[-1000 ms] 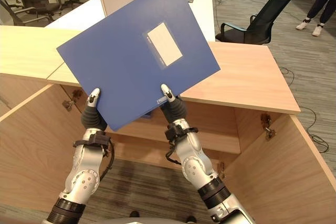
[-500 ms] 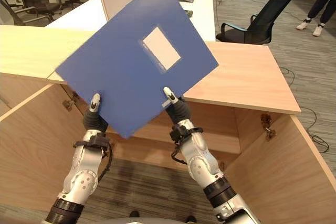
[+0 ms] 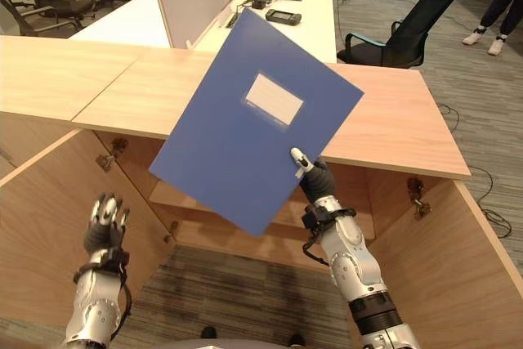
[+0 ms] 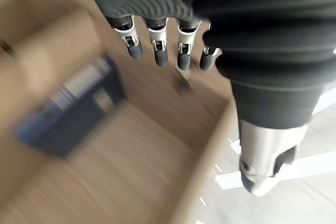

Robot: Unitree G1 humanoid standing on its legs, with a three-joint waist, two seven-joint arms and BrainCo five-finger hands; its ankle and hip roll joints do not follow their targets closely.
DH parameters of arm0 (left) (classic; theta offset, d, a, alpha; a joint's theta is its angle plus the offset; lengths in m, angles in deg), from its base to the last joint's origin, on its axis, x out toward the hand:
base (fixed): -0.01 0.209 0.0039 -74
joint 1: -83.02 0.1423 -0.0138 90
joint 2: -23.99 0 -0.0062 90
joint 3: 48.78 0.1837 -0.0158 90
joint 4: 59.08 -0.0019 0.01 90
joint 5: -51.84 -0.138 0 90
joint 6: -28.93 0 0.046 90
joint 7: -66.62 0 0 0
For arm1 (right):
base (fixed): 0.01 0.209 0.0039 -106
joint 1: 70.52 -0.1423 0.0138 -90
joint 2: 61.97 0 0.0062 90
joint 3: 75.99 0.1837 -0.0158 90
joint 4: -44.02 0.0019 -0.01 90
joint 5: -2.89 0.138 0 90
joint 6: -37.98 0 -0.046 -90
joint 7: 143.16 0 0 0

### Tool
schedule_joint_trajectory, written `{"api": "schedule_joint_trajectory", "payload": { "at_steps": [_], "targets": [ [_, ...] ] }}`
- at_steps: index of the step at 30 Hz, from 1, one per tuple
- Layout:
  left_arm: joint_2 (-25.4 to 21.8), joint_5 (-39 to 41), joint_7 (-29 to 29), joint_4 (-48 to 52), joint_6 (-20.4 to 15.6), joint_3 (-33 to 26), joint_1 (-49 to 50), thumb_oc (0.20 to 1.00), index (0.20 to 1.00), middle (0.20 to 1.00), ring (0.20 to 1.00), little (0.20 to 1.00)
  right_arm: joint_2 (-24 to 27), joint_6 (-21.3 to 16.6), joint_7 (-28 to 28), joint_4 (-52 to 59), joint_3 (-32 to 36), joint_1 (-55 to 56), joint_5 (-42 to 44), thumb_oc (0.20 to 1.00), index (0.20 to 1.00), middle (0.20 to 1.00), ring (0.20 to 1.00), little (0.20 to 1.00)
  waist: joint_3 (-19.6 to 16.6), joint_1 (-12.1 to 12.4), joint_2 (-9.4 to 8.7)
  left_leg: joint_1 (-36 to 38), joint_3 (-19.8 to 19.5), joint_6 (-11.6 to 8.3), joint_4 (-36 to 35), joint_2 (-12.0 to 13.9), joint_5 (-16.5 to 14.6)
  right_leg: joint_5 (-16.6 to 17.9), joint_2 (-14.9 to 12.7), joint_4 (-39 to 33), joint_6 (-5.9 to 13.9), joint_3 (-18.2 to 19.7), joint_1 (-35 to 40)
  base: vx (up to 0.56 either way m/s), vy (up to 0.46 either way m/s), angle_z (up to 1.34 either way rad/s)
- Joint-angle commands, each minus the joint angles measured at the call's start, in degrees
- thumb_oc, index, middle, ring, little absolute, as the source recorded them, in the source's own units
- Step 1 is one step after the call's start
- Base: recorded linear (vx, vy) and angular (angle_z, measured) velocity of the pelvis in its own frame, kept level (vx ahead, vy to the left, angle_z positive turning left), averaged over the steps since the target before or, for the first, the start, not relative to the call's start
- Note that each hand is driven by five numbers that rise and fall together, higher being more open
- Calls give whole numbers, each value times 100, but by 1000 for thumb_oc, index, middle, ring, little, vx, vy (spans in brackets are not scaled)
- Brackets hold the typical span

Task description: Put the empty folder in the office cabinet

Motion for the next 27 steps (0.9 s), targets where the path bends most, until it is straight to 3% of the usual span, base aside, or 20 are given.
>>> {"api": "schedule_joint_trajectory", "payload": {
  "at_steps": [1, 3, 5, 11, 12, 13, 15, 20, 27],
  "targets": [
    [-475, -296, -292, 97, -56, -49, -159, 1000, 1000, 1000, 1000, 1000, 107, -215, 483, 928, 255, -244, -521, 200, 200, 200, 200, 200, -65, 56, -192, 105, 205, 16, 70, -27, -347, -567, -86, 67, 262, 276, 181, 0, 0, 0],
    [-519, -486, -421, -275, -12, -86, -112, 1000, 1000, 1000, 1000, 1000, 245, -227, 578, 916, 272, -260, -861, 200, 200, 200, 200, 200, -59, 60, -182, 88, 213, 14, 70, -25, -336, -561, -90, 68, 270, 281, 163, 0, 0, 0],
    [-559, -782, -553, -925, 57, -164, -64, 1000, 1000, 1000, 1000, 1000, 578, -242, 704, 1015, 291, -236, -1797, 200, 200, 200, 200, 200, -45, 44, -172, 69, 208, 16, 70, -20, -327, -555, -92, 76, 286, 276, 132, 0, 0, 0],
    [-557, -1112, -591, -1715, 60, -104, -83, 1000, 1000, 1000, 1000, 1000, 812, -437, 568, 1063, 282, -140, -2846, 200, 200, 200, 200, 200, -30, 20, -153, 28, 204, 21, 70, -16, -308, -548, -91, 90, 295, 266, 96, -5, 2, 0],
    [-561, -1213, -602, -1858, 54, -67, -60, 1000, 1000, 1000, 1000, 1000, 903, -530, 512, 1103, 272, -133, -3200, 200, 200, 200, 200, 200, -23, 16, -153, 22, 197, 25, 70, -17, -303, -548, -90, 93, 296, 269, 90, 0, 0, 0],
    [-567, -1545, -654, -2143, 28, 122, -10, 1000, 1000, 1000, 1000, 1000, 1215, -783, 248, 1155, 197, -136, -4206, 200, 200, 200, 200, 200, 0, 15, -148, 11, 184, 31, 70, -15, -295, -546, -92, 98, 303, 255, 79, 0, 0, 0],
    [-568, -1710, -674, -2281, 16, 208, 20, 1000, 1000, 1000, 1000, 1000, 1305, -865, 173, 1121, 115, -146, -4504, 200, 200, 200, 200, 200, 2, 21, -138, 7, 180, 34, 70, -13, -291, -549, -90, 103, 306, 250, 72, 0, 0, 0],
    [-628, -2358, -734, -2723, 123, 633, 26, 1000, 1000, 1000, 1000, 1000, 1287, -686, 391, 693, -375, -254, -4413, 200, 200, 200, 200, 200, 33, 60, -144, -37, 148, 35, 70, -18, -274, -551, -92, 123, 299, 230, 41, -6, -1, 0],
    [-681, -3330, -764, -3213, 197, 1213, -104, 1000, 1000, 1000, 1000, 1000, 841, -473, 593, -517, -1184, -402, -4159, 200, 200, 200, 200, 200, 83, 125, -140, -79, 102, 38, 70, -34, -250, -560, -98, 143, 292, 179, 18, -6, 4, 3]
  ]
}}
